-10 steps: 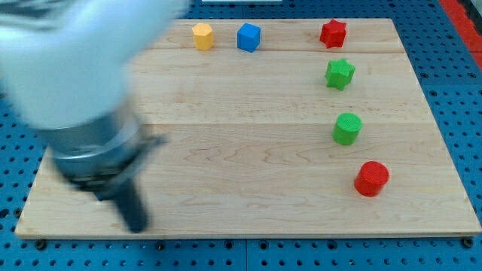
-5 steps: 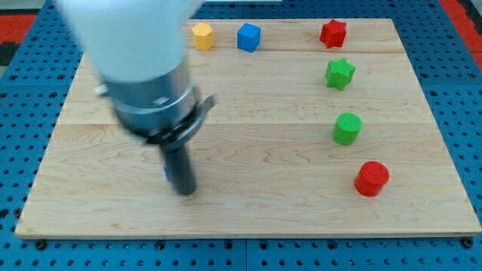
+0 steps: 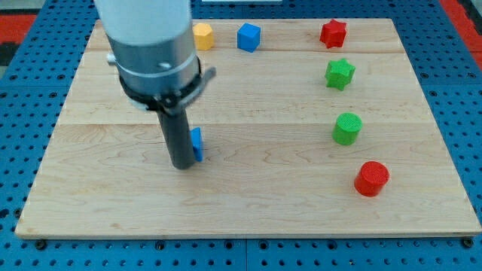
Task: Drag the blue triangle to the parallel left of the red star
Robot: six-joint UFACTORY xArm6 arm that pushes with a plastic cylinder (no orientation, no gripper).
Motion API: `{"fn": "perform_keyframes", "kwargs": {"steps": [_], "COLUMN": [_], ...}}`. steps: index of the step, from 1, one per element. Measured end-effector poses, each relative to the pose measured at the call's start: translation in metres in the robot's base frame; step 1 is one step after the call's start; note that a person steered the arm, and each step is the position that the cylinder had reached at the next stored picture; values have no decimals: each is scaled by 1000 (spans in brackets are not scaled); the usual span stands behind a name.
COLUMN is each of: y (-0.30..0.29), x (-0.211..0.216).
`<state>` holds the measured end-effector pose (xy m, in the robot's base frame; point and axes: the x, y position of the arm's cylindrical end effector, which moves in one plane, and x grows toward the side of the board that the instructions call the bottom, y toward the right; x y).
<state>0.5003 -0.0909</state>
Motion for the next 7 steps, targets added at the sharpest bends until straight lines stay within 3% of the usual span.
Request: {"fn": "perform_keyframes", "kwargs": {"steps": [2, 4, 5, 6, 7], "y": [66, 88, 67, 7, -12], "x": [-59, -146, -130, -99, -136]}}
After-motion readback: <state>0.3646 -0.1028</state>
